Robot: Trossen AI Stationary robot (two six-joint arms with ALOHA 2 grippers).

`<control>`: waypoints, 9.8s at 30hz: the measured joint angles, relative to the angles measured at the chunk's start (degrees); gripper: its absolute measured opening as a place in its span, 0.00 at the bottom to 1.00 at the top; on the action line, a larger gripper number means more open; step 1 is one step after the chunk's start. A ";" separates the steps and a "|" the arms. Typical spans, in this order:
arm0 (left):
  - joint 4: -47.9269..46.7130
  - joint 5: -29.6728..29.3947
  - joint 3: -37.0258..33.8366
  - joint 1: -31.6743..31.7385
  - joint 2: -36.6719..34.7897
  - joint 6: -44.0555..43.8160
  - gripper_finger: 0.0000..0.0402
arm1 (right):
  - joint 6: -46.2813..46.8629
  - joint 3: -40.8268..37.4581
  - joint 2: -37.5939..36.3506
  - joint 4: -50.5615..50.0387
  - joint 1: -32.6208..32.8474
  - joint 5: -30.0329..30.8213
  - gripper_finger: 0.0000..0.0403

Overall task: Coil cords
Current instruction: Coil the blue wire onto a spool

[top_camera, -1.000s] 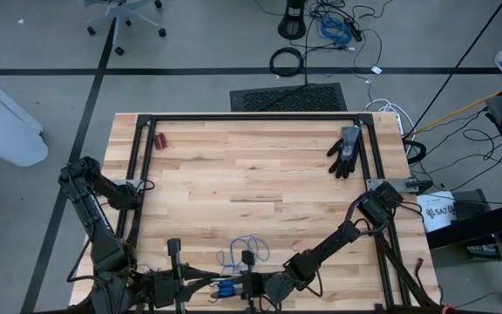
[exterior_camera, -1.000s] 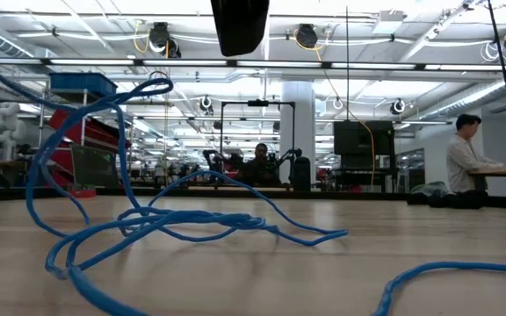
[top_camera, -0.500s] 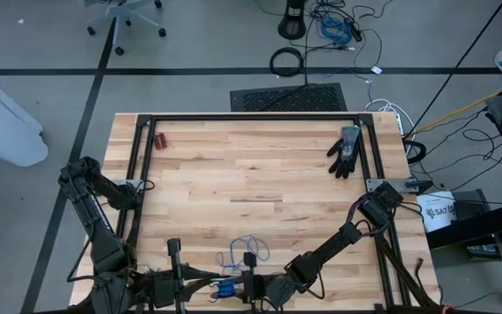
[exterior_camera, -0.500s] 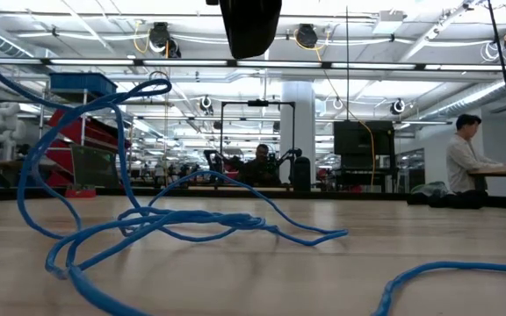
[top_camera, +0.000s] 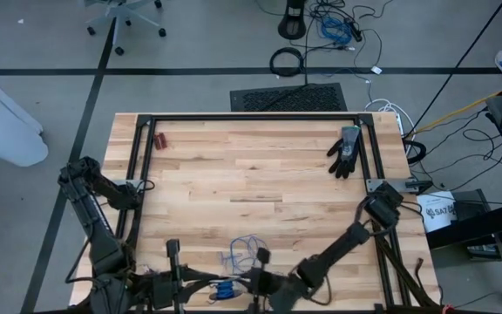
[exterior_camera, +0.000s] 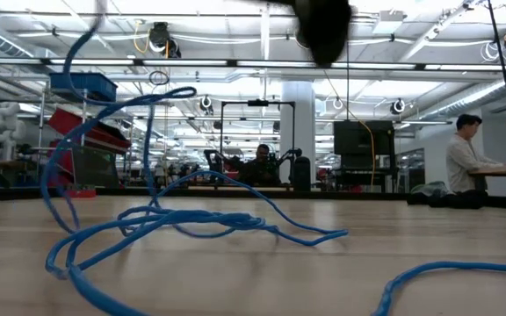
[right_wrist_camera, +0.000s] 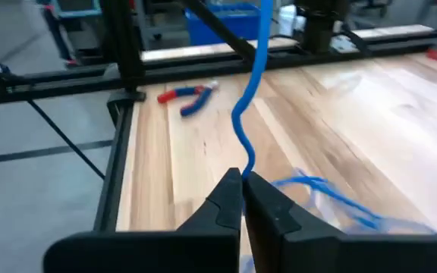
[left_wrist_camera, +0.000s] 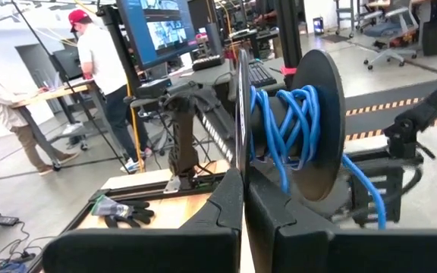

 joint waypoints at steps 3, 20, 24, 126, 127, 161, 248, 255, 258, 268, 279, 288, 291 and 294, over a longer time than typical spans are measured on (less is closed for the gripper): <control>-0.15 -0.76 -0.02 -0.26 0.00 -0.03 0.02 | 3.44 0.00 -1.97 -5.24 2.60 4.92 0.00; -8.82 -1.88 -0.02 -0.42 -0.12 -0.06 0.02 | -14.78 0.00 -14.12 4.20 15.09 21.77 0.00; -13.81 -1.88 -0.02 -0.35 -0.13 -0.14 0.02 | -24.86 0.00 -14.78 13.91 16.06 21.83 0.00; -38.51 -5.53 -0.04 9.53 2.99 -15.56 0.02 | -14.61 29.00 -8.54 -23.02 19.27 17.48 0.00; -38.59 -5.53 -0.04 9.53 2.99 -15.54 0.02 | -14.63 29.00 -8.55 -23.43 19.44 19.01 0.00; -35.92 0.99 0.02 2.58 -0.28 -12.02 0.02 | -21.98 29.00 -11.22 -37.58 17.34 42.49 0.00; -39.06 0.43 0.00 5.62 -7.34 -22.51 0.02 | -23.49 28.96 0.05 -25.97 2.04 24.88 0.32; -38.84 0.44 0.00 5.62 -7.34 -22.56 0.02 | -16.83 28.96 0.05 -30.28 -0.39 23.42 0.32; -38.84 0.45 0.00 5.62 -7.34 -22.56 0.02 | -17.22 28.96 0.05 -29.90 -0.20 24.42 0.32; -38.84 0.43 0.00 5.62 -7.32 -22.38 0.02 | -15.82 28.96 0.05 -31.73 -1.27 25.32 0.20; -38.87 1.48 0.00 5.62 -7.32 -22.20 0.02 | -11.09 28.96 0.05 -35.22 -0.88 25.77 0.01; -39.26 2.24 0.00 3.89 -7.32 -22.08 0.02 | -2.36 28.96 0.05 -41.54 3.33 32.17 0.00; -39.27 2.27 0.00 3.33 -7.32 -22.04 0.02 | -1.69 28.96 -0.11 -41.56 4.04 32.67 0.00; -40.40 2.44 0.00 3.15 -7.32 -21.09 0.02 | -1.58 28.96 -0.68 -40.74 4.83 33.32 0.00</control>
